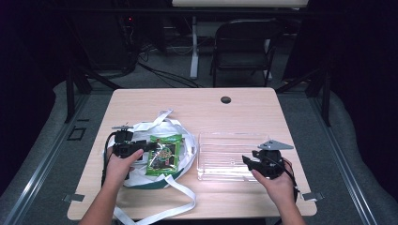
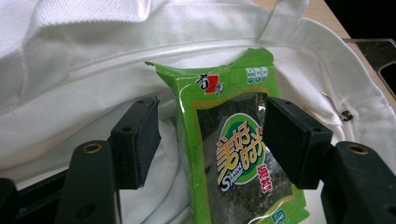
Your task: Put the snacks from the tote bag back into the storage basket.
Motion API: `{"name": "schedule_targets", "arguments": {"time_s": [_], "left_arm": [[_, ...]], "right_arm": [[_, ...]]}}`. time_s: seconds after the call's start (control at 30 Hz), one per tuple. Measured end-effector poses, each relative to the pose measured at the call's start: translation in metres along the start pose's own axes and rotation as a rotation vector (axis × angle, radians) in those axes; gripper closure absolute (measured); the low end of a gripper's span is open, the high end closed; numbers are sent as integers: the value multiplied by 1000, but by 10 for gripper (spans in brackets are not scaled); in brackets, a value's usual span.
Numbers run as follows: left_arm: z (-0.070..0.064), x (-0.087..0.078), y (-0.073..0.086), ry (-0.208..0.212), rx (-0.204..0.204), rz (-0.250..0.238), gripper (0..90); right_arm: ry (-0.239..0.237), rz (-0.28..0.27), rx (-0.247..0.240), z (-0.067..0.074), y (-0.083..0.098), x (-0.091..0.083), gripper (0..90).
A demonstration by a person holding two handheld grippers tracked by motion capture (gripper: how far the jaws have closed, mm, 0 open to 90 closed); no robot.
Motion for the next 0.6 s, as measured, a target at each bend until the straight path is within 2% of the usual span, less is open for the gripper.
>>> {"name": "schedule_targets", "arguments": {"time_s": [0.6], "left_arm": [[3,11,3,2,-24,45,362]], "right_arm": [[10,-5,6,-2,3,-3,524]]}}
Point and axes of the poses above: each handheld gripper's, and its own axes: x roughly forward along the jaws, y roughly out of its underside, z roughly to its left, the point moved 5 cm from there along x, roughly forward along the jaws, and after that the axes turned 1 degree about x, right-handed, at the moved point
